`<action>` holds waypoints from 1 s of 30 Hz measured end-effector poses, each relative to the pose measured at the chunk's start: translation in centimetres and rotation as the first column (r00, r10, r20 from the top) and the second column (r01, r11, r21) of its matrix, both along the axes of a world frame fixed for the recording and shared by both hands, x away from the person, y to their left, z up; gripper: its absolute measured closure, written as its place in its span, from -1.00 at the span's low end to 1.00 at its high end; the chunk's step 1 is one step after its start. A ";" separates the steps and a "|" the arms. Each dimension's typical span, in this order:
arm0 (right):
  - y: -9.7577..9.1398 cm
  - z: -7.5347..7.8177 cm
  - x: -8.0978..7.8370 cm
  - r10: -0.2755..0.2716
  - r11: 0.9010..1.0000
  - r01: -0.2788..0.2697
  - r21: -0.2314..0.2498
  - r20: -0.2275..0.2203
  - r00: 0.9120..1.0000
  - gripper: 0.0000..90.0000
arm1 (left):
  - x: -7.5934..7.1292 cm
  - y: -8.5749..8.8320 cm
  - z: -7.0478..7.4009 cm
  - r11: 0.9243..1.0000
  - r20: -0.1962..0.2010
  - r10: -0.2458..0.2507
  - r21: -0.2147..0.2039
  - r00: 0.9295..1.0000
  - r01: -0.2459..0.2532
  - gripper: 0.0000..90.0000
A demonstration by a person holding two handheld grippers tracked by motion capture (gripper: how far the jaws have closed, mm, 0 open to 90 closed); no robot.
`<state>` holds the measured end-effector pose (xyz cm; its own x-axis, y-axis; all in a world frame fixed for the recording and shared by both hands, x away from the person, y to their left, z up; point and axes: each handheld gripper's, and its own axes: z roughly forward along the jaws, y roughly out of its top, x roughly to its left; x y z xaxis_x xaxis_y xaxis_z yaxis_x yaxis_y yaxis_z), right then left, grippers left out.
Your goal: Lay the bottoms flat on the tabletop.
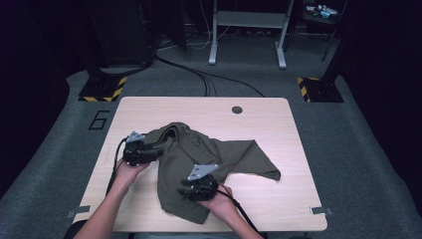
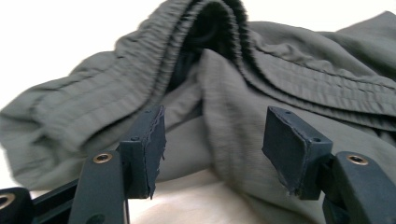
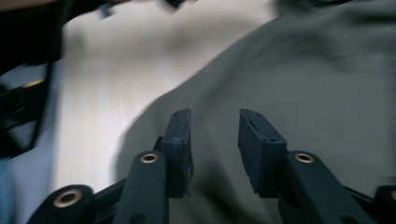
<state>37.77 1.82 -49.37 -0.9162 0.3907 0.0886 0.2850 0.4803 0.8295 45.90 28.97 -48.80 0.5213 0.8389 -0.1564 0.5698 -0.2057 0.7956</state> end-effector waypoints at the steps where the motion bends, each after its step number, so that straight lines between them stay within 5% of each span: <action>1: -0.4 0.1 0.5 -0.030 1.000 0.030 0.004 0.005 1.000 0.38 | -0.1 -0.3 0.0 1.000 -0.006 -0.014 0.004 1.000 0.014 -0.18; 10: -3.3 -0.5 5.2 -0.182 0.983 0.183 -0.030 0.045 0.982 0.28 | 0.0 -2.0 -1.7 0.999 -0.050 -0.008 0.048 0.999 0.010 -0.18; 12: -3.7 -0.8 6.0 -0.210 0.976 0.213 -0.044 0.047 0.976 0.19 | 0.0 -2.0 -2.0 0.997 -0.066 -0.007 0.072 0.998 0.012 -0.12; 13: -3.9 -1.0 6.3 -0.230 0.971 0.233 -0.052 0.064 0.971 0.06 | 0.0 -2.1 -2.2 0.996 -0.077 -0.005 0.090 0.997 0.012 0.10; 15: -3.9 -1.1 6.4 -0.238 0.968 0.243 -0.064 0.070 0.969 0.03 | 0.0 -2.1 -2.4 0.992 -0.095 -0.003 0.129 0.996 0.015 0.22; 18: -4.4 -1.3 6.8 -0.245 0.963 0.253 -0.093 0.085 0.966 -0.02 | -0.3 -2.2 -2.4 0.990 -0.101 0.007 0.142 0.995 0.008 0.81; 20: -4.6 -1.4 6.9 -0.241 0.965 0.247 -0.091 0.071 0.968 -0.05 | -0.5 -1.9 -1.9 0.990 -0.092 -0.003 0.143 0.996 0.016 0.89; 23: -4.9 -1.8 7.2 -0.227 0.967 0.231 -0.111 0.046 0.973 -0.10 | -1.0 -1.4 -0.8 0.996 -0.072 0.033 0.079 0.997 -0.027 0.95; 27: -4.8 -2.2 7.2 -0.211 0.964 0.220 -0.149 0.075 0.975 -0.03 | -2.1 -0.6 0.6 0.993 -0.051 0.003 0.122 0.999 0.003 0.95; 30: -4.6 -2.4 7.2 -0.214 0.961 0.223 -0.160 0.075 0.974 0.08 | -2.9 0.6 0.8 0.996 -0.080 0.010 0.094 0.997 -0.003 0.95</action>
<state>44.96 -2.76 -51.79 -0.8085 0.5868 -0.0444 0.3534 0.5444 0.7607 43.01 29.53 -47.99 0.5047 0.8552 -0.1179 0.6326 -0.2735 0.7246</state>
